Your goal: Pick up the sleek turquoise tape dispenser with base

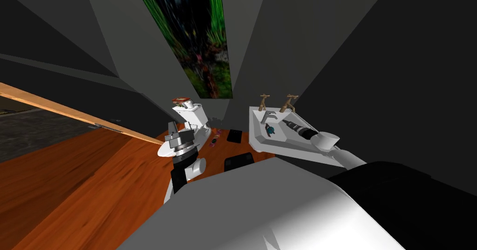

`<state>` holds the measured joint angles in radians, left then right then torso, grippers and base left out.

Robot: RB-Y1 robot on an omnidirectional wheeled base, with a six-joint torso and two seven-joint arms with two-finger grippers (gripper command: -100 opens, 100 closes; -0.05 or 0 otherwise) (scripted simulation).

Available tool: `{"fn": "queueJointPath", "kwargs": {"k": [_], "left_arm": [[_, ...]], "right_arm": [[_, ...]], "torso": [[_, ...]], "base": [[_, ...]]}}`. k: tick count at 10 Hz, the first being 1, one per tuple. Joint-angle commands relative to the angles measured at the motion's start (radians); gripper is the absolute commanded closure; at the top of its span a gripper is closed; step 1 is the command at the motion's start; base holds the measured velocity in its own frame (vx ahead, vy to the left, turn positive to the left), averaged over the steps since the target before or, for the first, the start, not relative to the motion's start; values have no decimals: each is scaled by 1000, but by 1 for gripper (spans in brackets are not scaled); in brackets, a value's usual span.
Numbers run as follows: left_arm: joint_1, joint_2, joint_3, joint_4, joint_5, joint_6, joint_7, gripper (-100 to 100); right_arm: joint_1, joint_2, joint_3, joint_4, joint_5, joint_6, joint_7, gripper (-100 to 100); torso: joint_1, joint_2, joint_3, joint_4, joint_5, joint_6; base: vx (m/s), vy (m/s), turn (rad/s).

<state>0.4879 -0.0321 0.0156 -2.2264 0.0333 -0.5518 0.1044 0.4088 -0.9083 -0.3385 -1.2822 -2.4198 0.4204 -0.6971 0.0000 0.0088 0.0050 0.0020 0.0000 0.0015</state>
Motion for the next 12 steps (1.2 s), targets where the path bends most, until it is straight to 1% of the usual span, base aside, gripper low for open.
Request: {"fn": "queueJointPath", "kwargs": {"k": [1, 2, 3, 5, 6, 7, 8, 9, 10, 12], "left_arm": [[0, 0, 0, 0, 0, 0, 0, 0], [0, 0, 0, 0, 0, 0, 0, 0], [0, 0, 0, 0, 0, 0, 0, 0], [0, 0, 0, 0, 0, 0, 0, 0], [0, 0, 0, 0, 0, 0, 0, 0], [0, 0, 0, 0, 0, 0, 0, 0], [0, 0, 0, 0, 0, 0, 0, 0], [0, 0, 0, 0, 0, 0, 0, 0], [0, 0, 0, 0, 0, 0, 0, 0], [0, 0, 0, 0, 0, 0, 0, 0]], "right_arm": [[-50, 8, -13, 50, 50, -3, -34, -100], [-82, 8, -13, 68, 81, -3, -34, -100], [-97, 8, -13, 68, 111, -3, -34, -100], [-97, 8, -13, 68, 171, -3, -34, -100], [-146, 57, -64, 119, 201, 44, -84, -100], [-170, 57, -82, 141, 232, 44, -106, -100], [-200, 57, -82, 166, 263, 44, -117, -100], [-233, 57, -82, 201, 293, 44, -117, -100], [-257, 57, -82, 208, 323, 44, -117, -100], [-257, 57, -82, 208, 384, 44, -117, -100]], "torso": [[0, 0, 0, 0, 0, 0], [1, -2, -1, 0, 0, 0], [0, -5, -3, -1, 0, 0], [0, -9, -5, -2, 0, 0], [0, -9, -5, -2, 0, 0], [1, -2, -1, -1, 0, 0], [0, 0, 0, 0, 0, 0], [0, -3, -1, 0, 0, 0], [0, -6, -3, -1, 0, 0], [0, -9, -5, -2, 0, 0]], "base": [[-89, 13, -7], [-25, 4, -8], [9, -2, 2], [13, -1, 3], [-141, 8, 46], [-147, 2, 25], [-61, -4, -4], [-12, -3, -5], [8, -2, -1], [11, -1, 3]]}}
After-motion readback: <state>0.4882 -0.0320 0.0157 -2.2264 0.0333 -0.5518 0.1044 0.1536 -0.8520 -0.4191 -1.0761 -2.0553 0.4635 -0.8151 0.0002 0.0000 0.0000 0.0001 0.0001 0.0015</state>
